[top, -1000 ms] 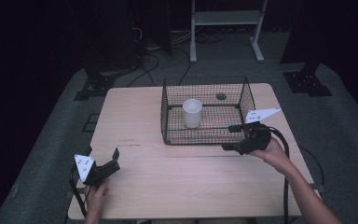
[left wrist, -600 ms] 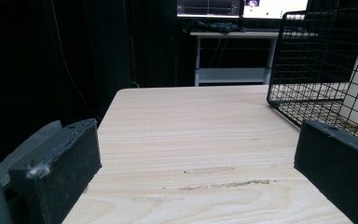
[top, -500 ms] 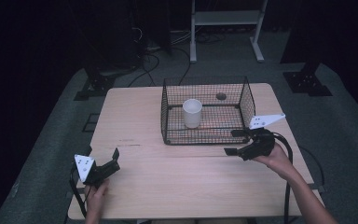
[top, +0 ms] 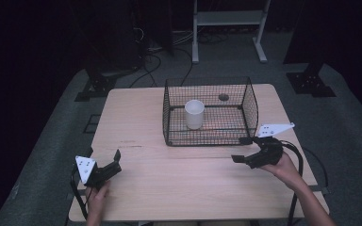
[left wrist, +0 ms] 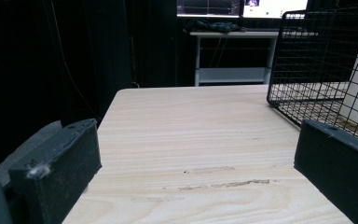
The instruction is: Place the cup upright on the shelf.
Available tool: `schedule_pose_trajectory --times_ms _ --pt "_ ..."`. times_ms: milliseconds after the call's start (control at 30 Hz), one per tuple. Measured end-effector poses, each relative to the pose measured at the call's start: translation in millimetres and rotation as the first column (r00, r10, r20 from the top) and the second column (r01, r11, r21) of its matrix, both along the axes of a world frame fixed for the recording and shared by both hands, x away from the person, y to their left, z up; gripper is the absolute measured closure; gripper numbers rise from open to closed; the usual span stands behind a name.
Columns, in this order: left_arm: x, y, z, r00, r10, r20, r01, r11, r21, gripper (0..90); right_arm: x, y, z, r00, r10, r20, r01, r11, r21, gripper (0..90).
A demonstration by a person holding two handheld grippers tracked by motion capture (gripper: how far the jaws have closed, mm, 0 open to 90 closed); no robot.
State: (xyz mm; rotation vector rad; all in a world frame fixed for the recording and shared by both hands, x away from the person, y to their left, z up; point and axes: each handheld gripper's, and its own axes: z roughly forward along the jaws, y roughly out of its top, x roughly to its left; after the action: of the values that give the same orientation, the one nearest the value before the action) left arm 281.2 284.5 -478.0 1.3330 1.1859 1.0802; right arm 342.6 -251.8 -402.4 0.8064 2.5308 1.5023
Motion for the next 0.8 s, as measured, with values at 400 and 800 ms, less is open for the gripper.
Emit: schedule_pose_trajectory --times_ms 400,800 --pt "0.0 -0.1 0.0 1.0000 0.000 0.001 0.000 1.0000 0.000 0.0 -12.8 -12.5 -17.1 0.9991 -0.041 -0.008 0.041 0.9991 -0.001 14.4" --pt "0.1 0.2 0.0 1.0000 0.001 -0.001 -0.001 1.0000 0.000 0.0 -32.9 -26.3 -32.1 0.9943 -0.105 0.020 0.104 0.9935 0.047 14.4"
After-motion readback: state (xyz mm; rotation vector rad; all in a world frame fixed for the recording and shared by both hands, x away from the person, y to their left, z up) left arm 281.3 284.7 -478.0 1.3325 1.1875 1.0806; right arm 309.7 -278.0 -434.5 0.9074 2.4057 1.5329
